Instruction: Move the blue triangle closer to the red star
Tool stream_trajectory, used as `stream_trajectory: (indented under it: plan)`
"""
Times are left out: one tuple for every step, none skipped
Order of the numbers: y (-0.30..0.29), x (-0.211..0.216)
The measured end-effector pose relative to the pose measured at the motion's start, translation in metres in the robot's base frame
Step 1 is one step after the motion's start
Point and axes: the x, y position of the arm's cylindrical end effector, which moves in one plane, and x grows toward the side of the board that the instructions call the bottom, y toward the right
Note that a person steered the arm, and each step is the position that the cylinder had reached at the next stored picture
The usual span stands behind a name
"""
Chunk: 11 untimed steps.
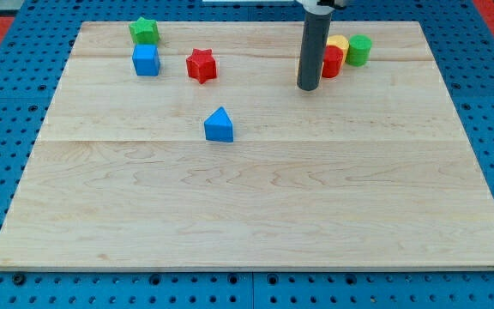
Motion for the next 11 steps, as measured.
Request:
stream_trajectory:
  plan:
    - [-0.029,0.005]
    - [-0.029,-0.002]
    - [0.008,-0.017]
    - [0.016,0.028]
    - [-0.024,0.117]
    - [-0.120,0.116]
    - [-0.134,0.085]
    - [-0.134,0.057]
    - [-0.134,0.023]
    - [-0.196,0.012]
    - [-0.245,-0.007]
